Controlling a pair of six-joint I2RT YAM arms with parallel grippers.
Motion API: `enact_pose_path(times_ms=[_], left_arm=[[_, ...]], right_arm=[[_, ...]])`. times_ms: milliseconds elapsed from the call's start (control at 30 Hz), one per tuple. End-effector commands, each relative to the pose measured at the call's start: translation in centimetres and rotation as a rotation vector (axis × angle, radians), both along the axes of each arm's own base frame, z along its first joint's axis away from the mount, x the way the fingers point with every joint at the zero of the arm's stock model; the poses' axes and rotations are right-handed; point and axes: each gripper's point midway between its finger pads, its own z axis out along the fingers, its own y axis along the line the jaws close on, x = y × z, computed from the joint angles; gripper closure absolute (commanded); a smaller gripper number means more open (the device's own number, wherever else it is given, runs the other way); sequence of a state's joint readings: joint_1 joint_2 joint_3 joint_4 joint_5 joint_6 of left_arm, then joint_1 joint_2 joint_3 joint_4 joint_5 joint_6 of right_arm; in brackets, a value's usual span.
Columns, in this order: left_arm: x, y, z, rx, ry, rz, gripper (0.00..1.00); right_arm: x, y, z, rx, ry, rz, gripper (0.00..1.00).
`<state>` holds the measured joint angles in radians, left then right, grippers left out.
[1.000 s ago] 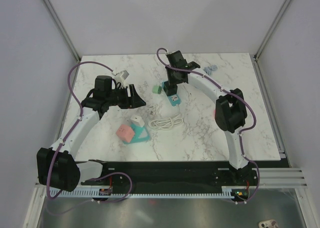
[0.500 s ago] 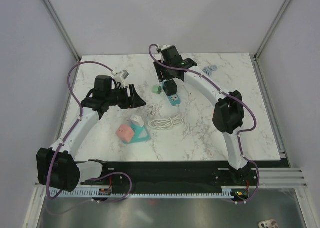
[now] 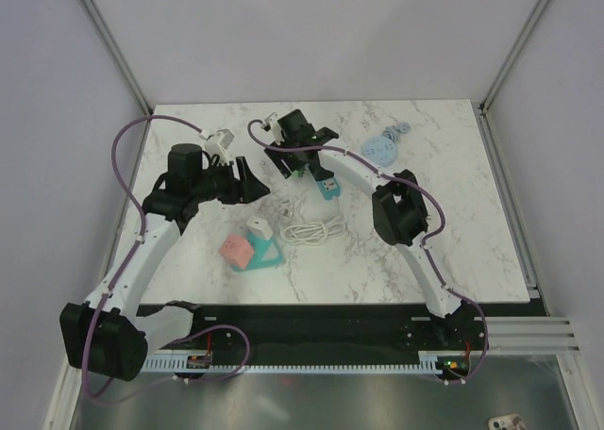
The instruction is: Insert the plug
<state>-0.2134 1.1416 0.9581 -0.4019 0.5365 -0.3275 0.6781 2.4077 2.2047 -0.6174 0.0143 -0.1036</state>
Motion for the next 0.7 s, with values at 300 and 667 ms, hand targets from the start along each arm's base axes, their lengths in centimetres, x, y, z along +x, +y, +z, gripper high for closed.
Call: enact_pose_path(times_ms=[300, 667], left_arm=[[0.7, 1.3, 1.8, 0.021, -0.110, 0.065, 0.30], [0.9, 1.4, 1.7, 0.010, -0.102, 0.067, 0.30]], right_arm=[[2.9, -0.3, -4.0, -0.094, -0.050, 0.063, 0.21], [0.9, -0.2, -5.1, -0.040, 0.061, 0.102, 0.40]])
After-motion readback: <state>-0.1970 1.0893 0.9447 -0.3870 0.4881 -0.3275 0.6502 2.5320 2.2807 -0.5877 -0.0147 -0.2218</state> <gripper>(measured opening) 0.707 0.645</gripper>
